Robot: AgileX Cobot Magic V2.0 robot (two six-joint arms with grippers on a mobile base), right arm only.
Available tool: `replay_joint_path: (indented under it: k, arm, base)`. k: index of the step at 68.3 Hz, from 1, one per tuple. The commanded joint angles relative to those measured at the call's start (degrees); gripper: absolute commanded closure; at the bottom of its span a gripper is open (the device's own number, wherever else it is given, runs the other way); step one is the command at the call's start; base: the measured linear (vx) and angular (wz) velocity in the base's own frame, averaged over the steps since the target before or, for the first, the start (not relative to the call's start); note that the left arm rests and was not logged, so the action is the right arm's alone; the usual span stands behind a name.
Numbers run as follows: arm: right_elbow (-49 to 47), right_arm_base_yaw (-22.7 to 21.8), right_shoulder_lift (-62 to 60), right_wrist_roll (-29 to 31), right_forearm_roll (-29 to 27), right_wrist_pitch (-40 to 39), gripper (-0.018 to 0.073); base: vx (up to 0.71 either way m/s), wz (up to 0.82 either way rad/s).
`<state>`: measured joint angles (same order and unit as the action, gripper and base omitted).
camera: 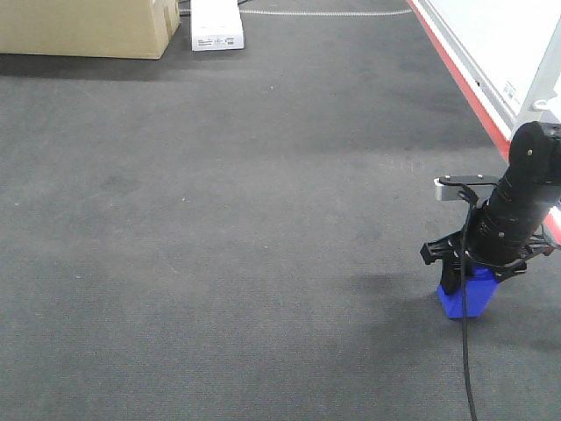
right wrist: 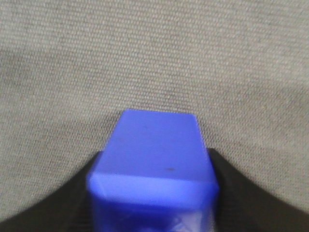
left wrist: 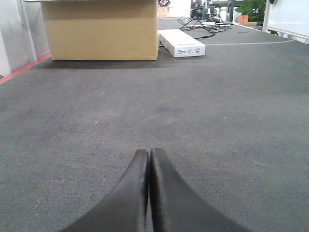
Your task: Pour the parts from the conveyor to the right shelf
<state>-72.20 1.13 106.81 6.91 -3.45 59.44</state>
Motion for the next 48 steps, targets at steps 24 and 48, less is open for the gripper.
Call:
replay_joint_path:
  k: [24,48]
  arm:
    - [-1.43,-0.04,-5.47,0.64,-1.00,-0.52,0.0570]
    - [9.08,-0.04,-22.46,2.15,-3.09,-16.54,0.0566]
  base:
    - [0.00,0.00]
    - [0.00,0.00]
